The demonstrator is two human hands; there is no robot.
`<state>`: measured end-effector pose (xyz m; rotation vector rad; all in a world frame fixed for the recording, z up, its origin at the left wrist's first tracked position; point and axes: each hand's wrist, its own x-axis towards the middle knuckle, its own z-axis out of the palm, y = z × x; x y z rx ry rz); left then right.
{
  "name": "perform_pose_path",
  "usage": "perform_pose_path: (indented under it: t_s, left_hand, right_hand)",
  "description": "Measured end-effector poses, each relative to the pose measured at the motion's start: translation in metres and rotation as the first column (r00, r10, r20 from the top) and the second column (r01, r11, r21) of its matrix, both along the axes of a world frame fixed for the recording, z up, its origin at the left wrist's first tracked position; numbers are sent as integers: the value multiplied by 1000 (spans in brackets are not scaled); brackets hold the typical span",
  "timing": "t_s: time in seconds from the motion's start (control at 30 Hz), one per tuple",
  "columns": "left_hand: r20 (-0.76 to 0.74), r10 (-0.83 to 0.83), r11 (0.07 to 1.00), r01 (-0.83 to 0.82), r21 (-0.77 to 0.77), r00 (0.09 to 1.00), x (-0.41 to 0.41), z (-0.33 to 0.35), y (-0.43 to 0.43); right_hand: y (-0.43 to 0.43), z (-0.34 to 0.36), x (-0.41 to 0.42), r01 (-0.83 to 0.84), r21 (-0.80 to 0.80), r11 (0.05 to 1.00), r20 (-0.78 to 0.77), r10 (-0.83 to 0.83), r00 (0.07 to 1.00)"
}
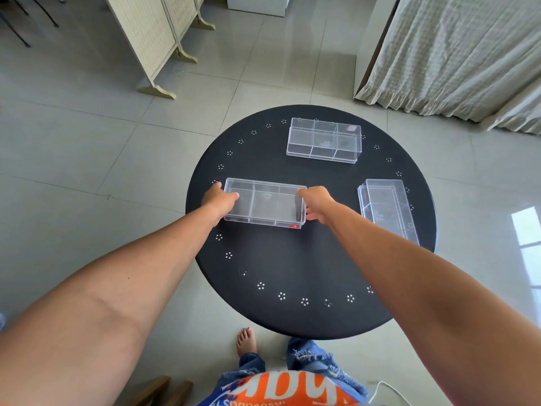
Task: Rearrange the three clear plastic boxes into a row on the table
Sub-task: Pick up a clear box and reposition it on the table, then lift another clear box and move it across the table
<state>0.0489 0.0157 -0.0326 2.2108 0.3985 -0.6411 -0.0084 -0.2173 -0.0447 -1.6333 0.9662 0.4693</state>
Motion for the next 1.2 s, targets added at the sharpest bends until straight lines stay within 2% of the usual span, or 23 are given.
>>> perform_pose_path:
  t_s: [0.13, 0.27, 0.43, 0.6, 0.7, 0.8, 0.87, 1.0, 1.2]
  left_hand:
    - [238, -64, 987, 26, 159, 969, 3, 17, -11]
    - [352, -187, 977, 136, 166, 917, 8, 31, -30]
    - [373, -365, 930, 347, 119, 853, 3, 42, -76]
    - [322, -501, 858, 509, 66, 803, -19, 44, -132]
    - [289, -575, 805, 592, 31, 766, -33, 42, -164]
    - [250, -661, 736, 677, 27, 708, -44, 37, -194]
    - [224, -693, 709, 705, 35, 685, -49, 33, -213]
    - [187, -711, 691, 723, 8, 677, -57, 24, -245]
    - [75, -717, 681, 720, -134, 693, -54, 8, -275]
  right_hand:
    - [1, 27, -17, 15, -69, 998, 55, -11, 998]
    - [-14, 29, -29, 74, -171, 982, 124, -53, 991]
    - [-35, 42, -60, 123, -361, 925, 198, -53, 979]
    - [-57, 50, -106, 216, -453, 865, 287, -88, 954]
    - [-72, 49, -137, 264, -581, 770, 307, -94, 947]
    - [-84, 39, -164, 256, -723, 642, 232, -123, 965]
    - [-89, 33, -180, 265, -748, 608, 210, -161, 964]
    - [-93, 16, -209, 261, -681, 684, 187, -181, 965]
    - [-88, -14, -227, 243, -551, 798, 153, -190, 970]
